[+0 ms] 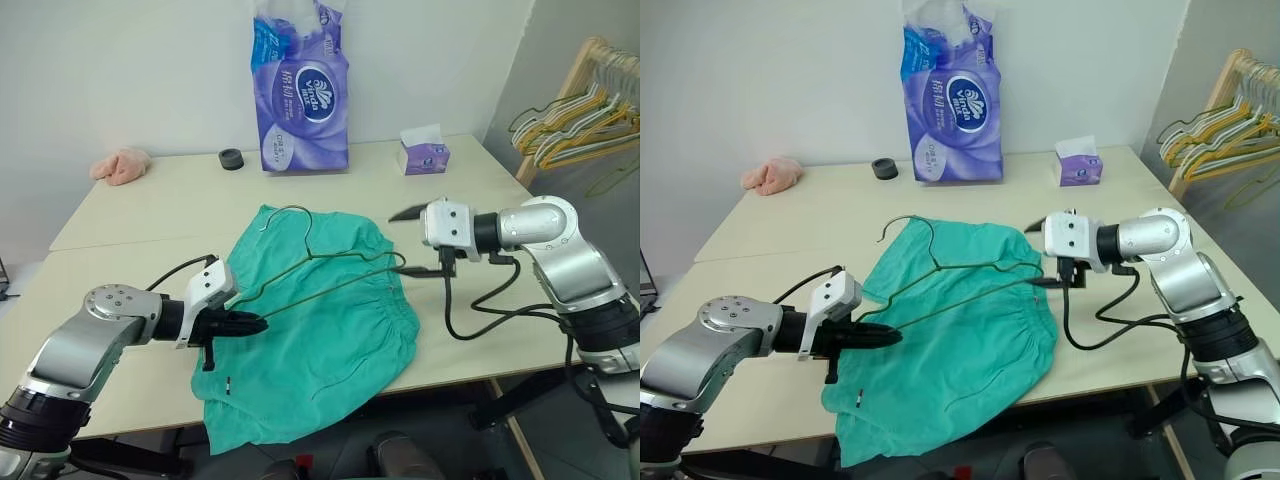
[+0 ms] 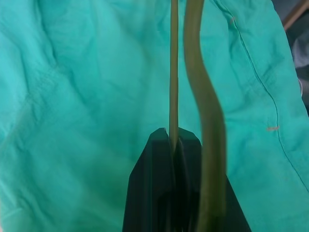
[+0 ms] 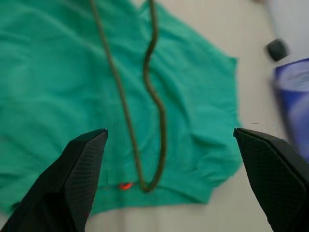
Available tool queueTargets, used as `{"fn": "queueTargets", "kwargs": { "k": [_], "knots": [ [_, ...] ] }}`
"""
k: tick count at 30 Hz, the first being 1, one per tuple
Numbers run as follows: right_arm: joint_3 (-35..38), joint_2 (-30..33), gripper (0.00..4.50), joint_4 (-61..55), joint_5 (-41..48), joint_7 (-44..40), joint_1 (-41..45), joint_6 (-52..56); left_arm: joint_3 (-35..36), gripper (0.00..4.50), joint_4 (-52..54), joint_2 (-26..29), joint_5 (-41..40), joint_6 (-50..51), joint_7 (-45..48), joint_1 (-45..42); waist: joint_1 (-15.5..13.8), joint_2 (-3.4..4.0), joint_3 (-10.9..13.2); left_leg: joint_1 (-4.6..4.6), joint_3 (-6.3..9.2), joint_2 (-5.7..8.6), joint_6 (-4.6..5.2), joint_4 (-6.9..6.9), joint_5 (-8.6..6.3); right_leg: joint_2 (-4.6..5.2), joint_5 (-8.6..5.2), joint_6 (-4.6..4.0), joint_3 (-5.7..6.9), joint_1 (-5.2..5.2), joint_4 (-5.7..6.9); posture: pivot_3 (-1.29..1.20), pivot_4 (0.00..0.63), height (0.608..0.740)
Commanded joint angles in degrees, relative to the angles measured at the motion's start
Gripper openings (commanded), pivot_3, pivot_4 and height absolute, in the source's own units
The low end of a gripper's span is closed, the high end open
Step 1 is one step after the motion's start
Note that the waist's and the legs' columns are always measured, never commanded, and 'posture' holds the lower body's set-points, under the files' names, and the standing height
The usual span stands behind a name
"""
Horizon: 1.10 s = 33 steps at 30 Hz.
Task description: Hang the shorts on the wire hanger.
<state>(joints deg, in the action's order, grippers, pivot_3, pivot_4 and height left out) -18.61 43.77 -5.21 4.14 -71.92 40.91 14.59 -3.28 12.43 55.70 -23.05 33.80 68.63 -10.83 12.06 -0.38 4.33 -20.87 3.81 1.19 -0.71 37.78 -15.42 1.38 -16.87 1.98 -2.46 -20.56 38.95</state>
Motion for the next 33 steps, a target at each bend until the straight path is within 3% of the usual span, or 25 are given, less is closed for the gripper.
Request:
{"fn": "queueTargets", "kwargs": {
  "k": [1,7,10,21,30,33],
  "knots": [
    [-2.8,0.1,4.49,-1.7,-1.8,-2.4,1.4,1.7,-0.1,0.00,2.1,1.5,1.3,-2.3,0.9,-0.9,0.2,0.01,0.0,0.00,-0.01,0.00,0.00,0.00,0.00,0.00,-0.01,0.01,-0.01,-0.01,0.00,-0.25,0.027,0.740],
    [-7.9,-2.8,4.49,1.8,-5.6,-3.5,3.8,1.0,-0.1,0.00,3.8,1.7,2.0,-2.4,0.8,-0.5,0.4,0.00,0.0,0.00,-0.02,0.00,0.00,0.01,0.00,0.00,-0.10,0.17,-0.02,-0.02,0.00,-0.23,0.023,0.740],
    [-9.0,-4.2,3.91,3.5,-6.6,-4.3,5.0,1.3,0.1,0.00,4.5,1.8,2.0,-2.1,0.5,-0.2,0.3,0.00,0.0,-0.04,-0.01,0.00,0.00,0.00,0.00,0.00,-0.03,0.07,0.00,-0.07,0.01,-0.22,0.020,0.740],
    [-9.3,-4.5,0.07,3.7,-8.0,-6.8,4.5,1.9,0.2,0.00,5.7,1.9,2.5,-2.3,-0.5,0.3,-0.2,-0.01,0.0,-0.08,0.00,0.00,-0.04,0.00,-0.02,0.00,0.01,0.00,0.01,-0.13,0.02,-0.22,0.015,0.740],
    [-8.8,-3.7,0.03,2.0,-7.4,-7.7,2.8,3.4,-0.3,0.00,1.5,-0.8,6.2,-8.9,-3.3,-0.2,-0.5,-0.01,0.0,-0.08,-0.01,0.00,-0.05,0.01,-0.02,0.00,0.01,-0.01,0.01,-0.14,0.02,-0.22,0.016,0.740],
    [-8.5,-3.1,0.00,2.0,-7.3,-7.3,2.0,3.6,1.1,0.74,-2.9,-3.8,8.5,-13.4,-7.1,-1.4,-0.7,-0.02,0.0,-0.07,-0.01,0.01,-0.04,0.02,-0.02,0.00,0.01,-0.01,0.01,-0.14,0.03,-0.23,0.016,0.740]
  ]
}}
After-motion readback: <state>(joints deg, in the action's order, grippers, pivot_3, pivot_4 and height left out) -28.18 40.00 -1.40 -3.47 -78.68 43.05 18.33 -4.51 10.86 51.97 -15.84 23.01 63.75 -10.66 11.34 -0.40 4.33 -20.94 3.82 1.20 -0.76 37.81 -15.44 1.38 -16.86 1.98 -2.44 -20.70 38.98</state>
